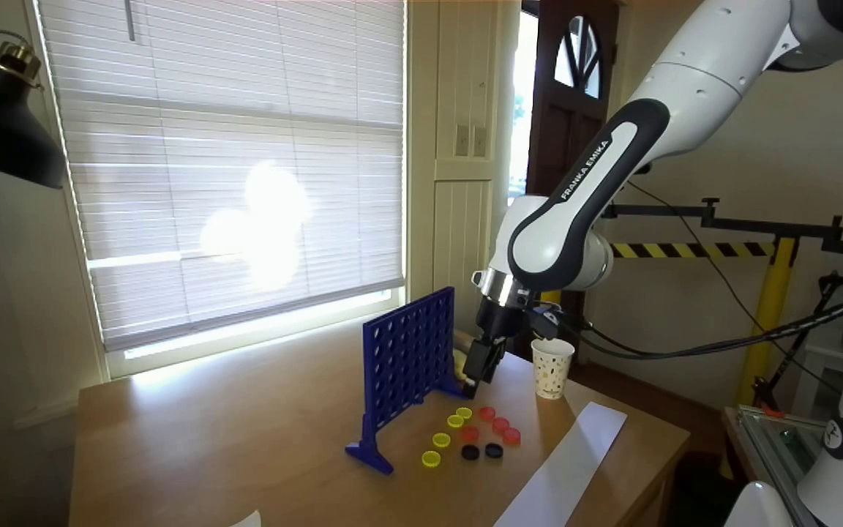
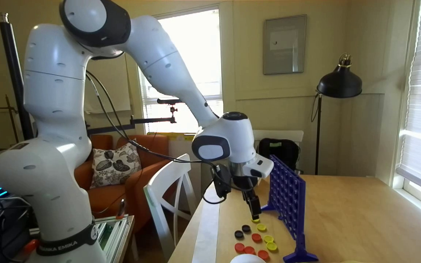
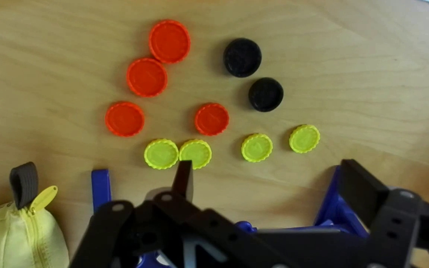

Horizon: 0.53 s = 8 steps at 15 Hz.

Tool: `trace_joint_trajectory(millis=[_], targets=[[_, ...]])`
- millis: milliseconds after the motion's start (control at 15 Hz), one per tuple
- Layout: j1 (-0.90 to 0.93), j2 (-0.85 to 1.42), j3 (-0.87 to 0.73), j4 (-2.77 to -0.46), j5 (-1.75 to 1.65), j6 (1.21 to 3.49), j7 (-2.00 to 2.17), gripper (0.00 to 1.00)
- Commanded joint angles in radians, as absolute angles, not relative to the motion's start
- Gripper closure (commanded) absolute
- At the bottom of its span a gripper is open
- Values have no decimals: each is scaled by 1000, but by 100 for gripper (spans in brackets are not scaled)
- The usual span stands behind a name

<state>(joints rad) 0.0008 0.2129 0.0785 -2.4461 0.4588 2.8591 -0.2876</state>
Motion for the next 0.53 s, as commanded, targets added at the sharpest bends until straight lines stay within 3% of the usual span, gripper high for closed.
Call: trace_joint_trajectory(millis=[0,467], targets=[[-20,209,96,-2452,411,2869,-250,0],[-16,260,92,-2466,442,2933,-293,0]])
